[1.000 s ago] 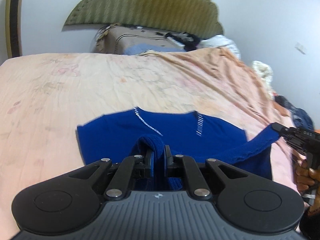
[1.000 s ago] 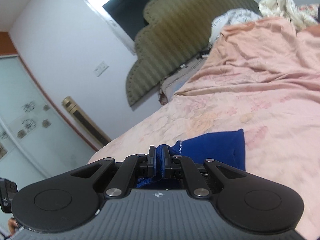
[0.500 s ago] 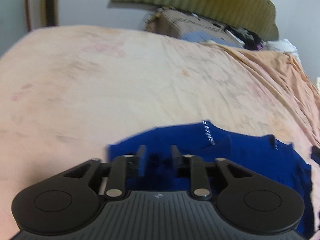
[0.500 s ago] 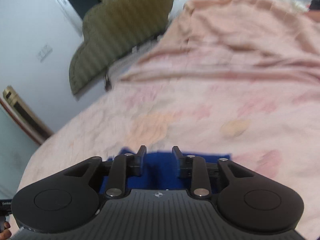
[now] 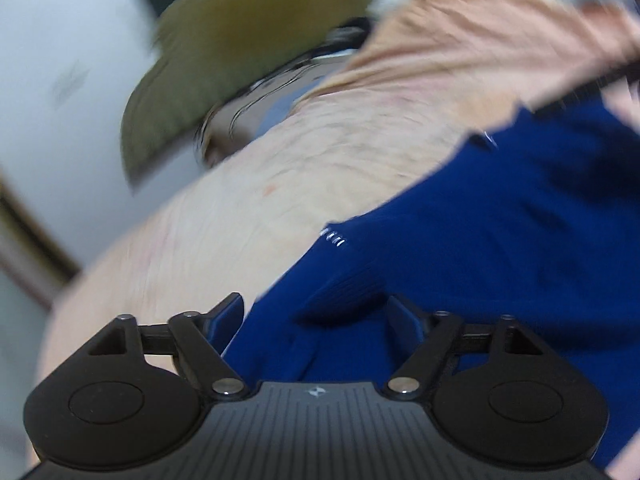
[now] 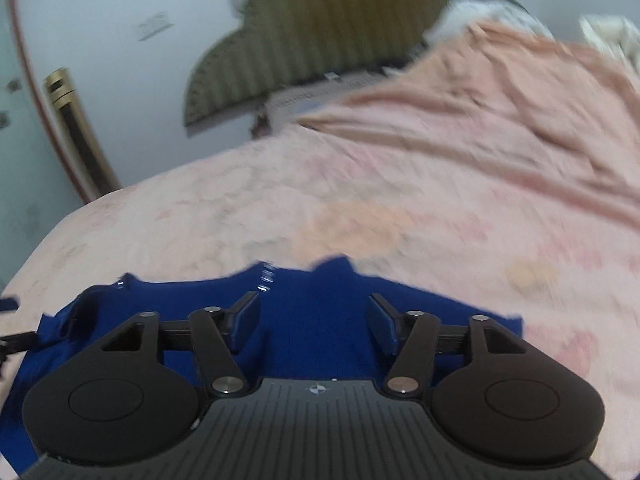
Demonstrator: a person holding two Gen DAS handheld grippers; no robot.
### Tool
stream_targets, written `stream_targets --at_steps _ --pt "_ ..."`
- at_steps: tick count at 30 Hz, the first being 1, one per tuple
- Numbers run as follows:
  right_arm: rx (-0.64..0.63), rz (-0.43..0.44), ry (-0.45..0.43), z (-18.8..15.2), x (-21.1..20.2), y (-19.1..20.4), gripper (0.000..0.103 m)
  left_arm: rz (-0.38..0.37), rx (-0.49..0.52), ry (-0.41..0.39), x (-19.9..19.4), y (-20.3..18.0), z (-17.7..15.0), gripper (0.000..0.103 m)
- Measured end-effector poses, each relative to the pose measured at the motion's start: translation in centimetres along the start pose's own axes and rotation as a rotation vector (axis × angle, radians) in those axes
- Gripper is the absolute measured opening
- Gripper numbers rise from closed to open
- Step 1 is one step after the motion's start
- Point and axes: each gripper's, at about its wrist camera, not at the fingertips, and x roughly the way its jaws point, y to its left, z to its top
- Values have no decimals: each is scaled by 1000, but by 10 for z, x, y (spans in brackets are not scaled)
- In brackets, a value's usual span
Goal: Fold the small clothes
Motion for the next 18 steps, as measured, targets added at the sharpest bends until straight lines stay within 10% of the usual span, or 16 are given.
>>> stream_targets --at_steps 3,6,9,18 --pt "-30 -5 17 0 2 10 71 187 14 62 38 -4 14 82" --pt "-44 -95 21 -3 0 11 71 240 -312 152 50 53 15 81" --pt "-54 -166 -27 -6 -24 4 72 150 -569 150 24 103 -10 80" --pt "-19 -106 -79 -56 -114 -11 78 -222 -704 130 -73 86 -112 84"
